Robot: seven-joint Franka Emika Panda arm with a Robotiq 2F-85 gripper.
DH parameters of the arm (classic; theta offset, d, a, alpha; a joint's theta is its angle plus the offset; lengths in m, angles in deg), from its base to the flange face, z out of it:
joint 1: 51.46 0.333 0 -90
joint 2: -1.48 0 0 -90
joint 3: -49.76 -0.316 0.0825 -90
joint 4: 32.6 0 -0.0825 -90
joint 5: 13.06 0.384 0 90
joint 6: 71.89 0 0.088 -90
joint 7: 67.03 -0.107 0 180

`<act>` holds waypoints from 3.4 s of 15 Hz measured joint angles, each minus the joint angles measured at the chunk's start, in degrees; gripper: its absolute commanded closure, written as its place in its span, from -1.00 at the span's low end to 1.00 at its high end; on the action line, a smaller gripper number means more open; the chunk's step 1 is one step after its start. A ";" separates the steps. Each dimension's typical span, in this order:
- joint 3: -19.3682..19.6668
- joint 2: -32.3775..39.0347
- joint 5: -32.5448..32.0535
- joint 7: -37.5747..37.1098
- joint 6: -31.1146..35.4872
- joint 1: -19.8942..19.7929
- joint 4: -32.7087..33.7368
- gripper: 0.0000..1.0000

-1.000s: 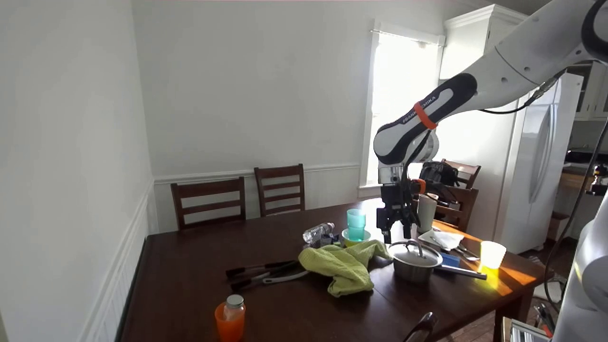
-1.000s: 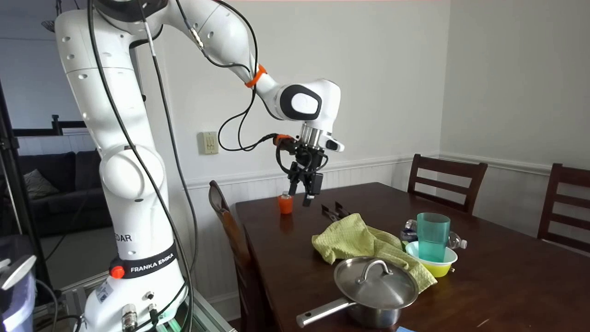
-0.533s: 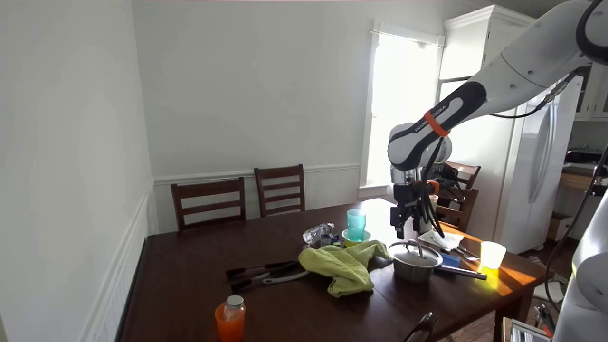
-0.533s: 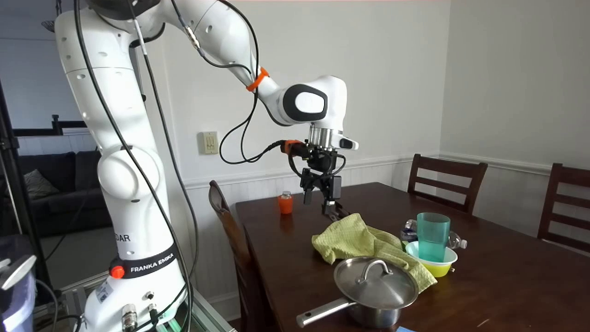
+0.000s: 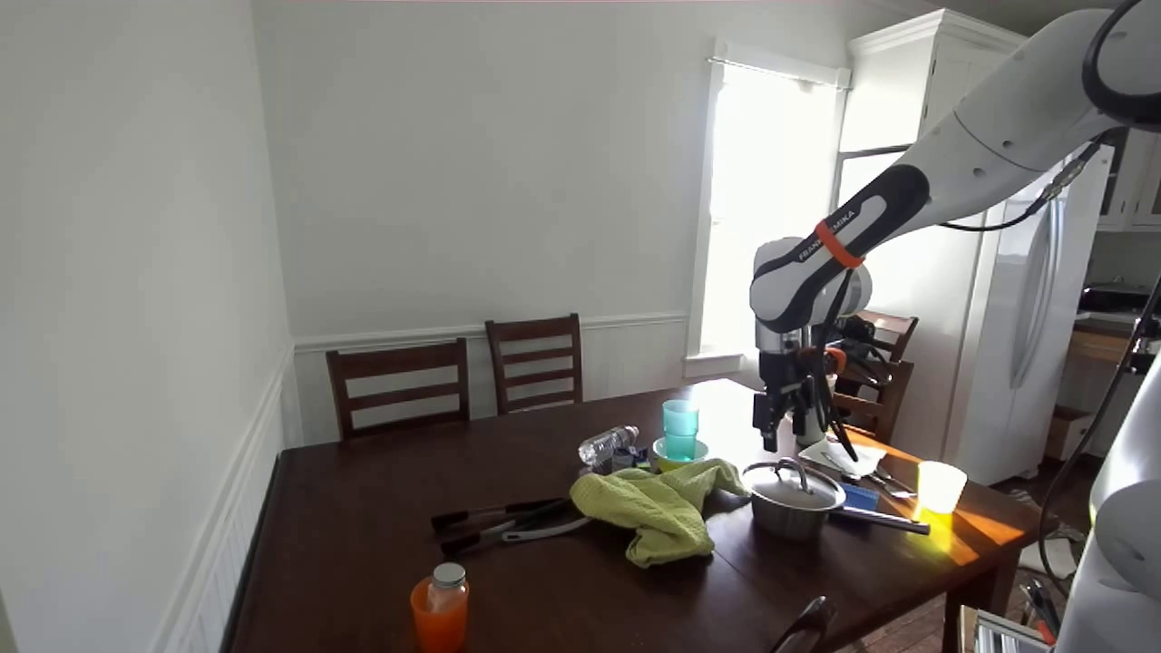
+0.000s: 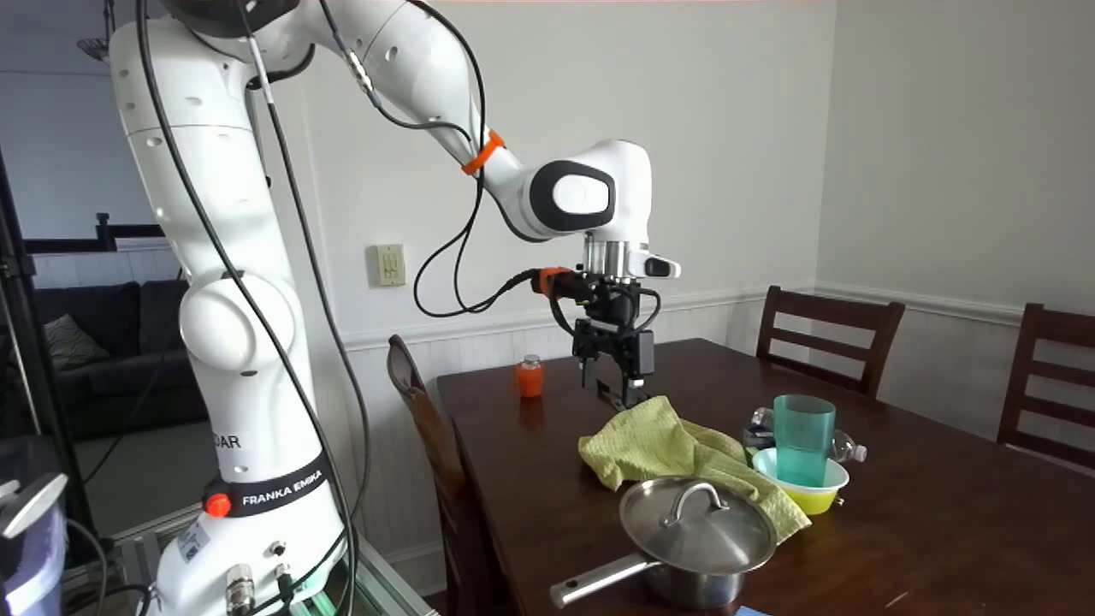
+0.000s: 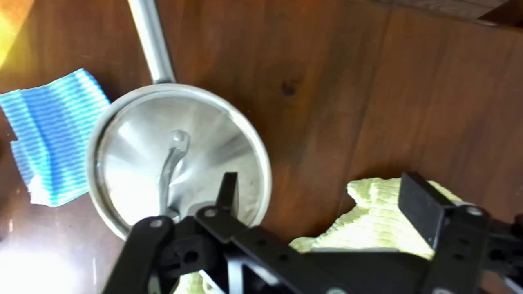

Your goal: Use the blue cloth to remove the lid from the pot

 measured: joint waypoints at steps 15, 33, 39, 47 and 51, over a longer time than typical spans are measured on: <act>10.57 9.58 -0.30 27.77 20.02 -9.86 0.86 -1.00; 0.88 30.77 13.03 51.66 18.09 -30.61 17.83 -1.00; -6.63 36.38 15.11 54.87 19.19 -36.76 21.25 -1.00; -12.37 41.49 16.00 54.90 26.13 -40.54 22.28 -0.98; -14.24 43.31 16.00 54.90 28.39 -42.26 22.42 -0.24</act>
